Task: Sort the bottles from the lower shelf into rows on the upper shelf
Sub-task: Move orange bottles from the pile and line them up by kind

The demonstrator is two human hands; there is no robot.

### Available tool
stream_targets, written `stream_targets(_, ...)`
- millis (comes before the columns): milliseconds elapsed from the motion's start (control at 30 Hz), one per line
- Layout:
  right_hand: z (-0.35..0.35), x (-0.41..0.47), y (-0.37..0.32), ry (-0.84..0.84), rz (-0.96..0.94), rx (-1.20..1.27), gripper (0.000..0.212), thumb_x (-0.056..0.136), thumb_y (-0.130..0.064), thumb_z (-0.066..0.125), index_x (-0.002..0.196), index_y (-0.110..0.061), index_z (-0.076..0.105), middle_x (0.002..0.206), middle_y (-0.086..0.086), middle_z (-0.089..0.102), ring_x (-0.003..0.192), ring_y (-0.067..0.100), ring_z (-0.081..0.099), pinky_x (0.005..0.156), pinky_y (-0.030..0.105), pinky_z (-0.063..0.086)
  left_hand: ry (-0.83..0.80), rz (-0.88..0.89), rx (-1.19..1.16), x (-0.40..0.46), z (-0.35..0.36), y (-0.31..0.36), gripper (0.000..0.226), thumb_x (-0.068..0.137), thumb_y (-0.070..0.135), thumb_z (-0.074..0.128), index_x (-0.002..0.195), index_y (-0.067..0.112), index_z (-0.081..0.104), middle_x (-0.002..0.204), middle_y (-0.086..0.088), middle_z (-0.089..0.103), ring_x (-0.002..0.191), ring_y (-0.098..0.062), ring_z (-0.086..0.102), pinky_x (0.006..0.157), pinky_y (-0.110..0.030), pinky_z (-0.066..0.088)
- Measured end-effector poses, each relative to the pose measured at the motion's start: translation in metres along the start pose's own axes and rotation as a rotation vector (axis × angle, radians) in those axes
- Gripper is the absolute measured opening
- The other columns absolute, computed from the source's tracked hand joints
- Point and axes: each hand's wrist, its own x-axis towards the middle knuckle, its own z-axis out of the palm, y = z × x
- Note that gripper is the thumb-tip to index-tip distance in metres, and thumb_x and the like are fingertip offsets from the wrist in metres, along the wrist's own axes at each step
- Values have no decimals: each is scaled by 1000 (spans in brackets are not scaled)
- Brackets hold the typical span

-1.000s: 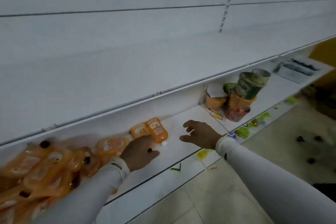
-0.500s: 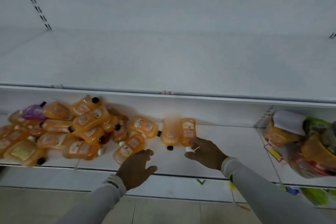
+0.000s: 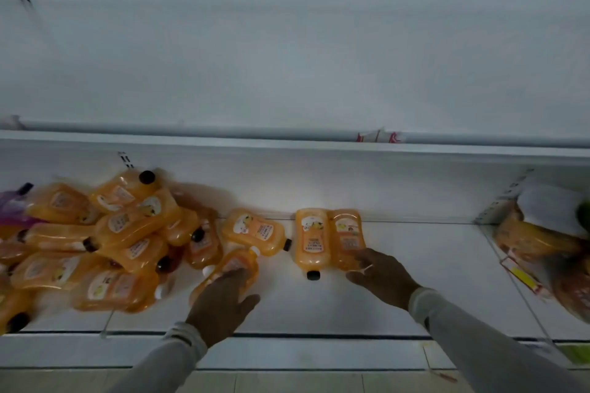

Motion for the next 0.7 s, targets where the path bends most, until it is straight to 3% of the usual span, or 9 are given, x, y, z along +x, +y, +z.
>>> stream_targets(167,2,26,20,88,77,-15,43,87,-47,67,121,-22,56,112,-6,62,100,15,60,87,27,45,49,-39,84,22,5,-24,52,93,47,53,139,24,45,137,3,54,126,-17,51,105,-29,40)
stream_targets(333,15,55,34,133,78,-51,48,84,-49,69,120,-21,54,113,0,58,95,16,57,88,29,47,58,-141,72,33,17,-43,65,88,53,57,142,23,39,143,-1,47,130,-20,46,108,-37,41)
stream_targets(567,30,80,56,139,25,172,77,61,-63,80,121,-24,51,110,-6,65,98,17,65,92,37,53,119,-222,-2,32,36,-35,73,76,55,67,137,22,43,134,-5,53,121,-26,52,101,-41,45)
stream_targets(700,34,93,69,67,80,227,90,43,-77,72,116,-26,61,107,-6,71,94,15,68,91,39,56,99,-236,-22,23,54,-10,83,72,53,74,139,21,38,131,0,52,113,-22,57,96,-37,48)
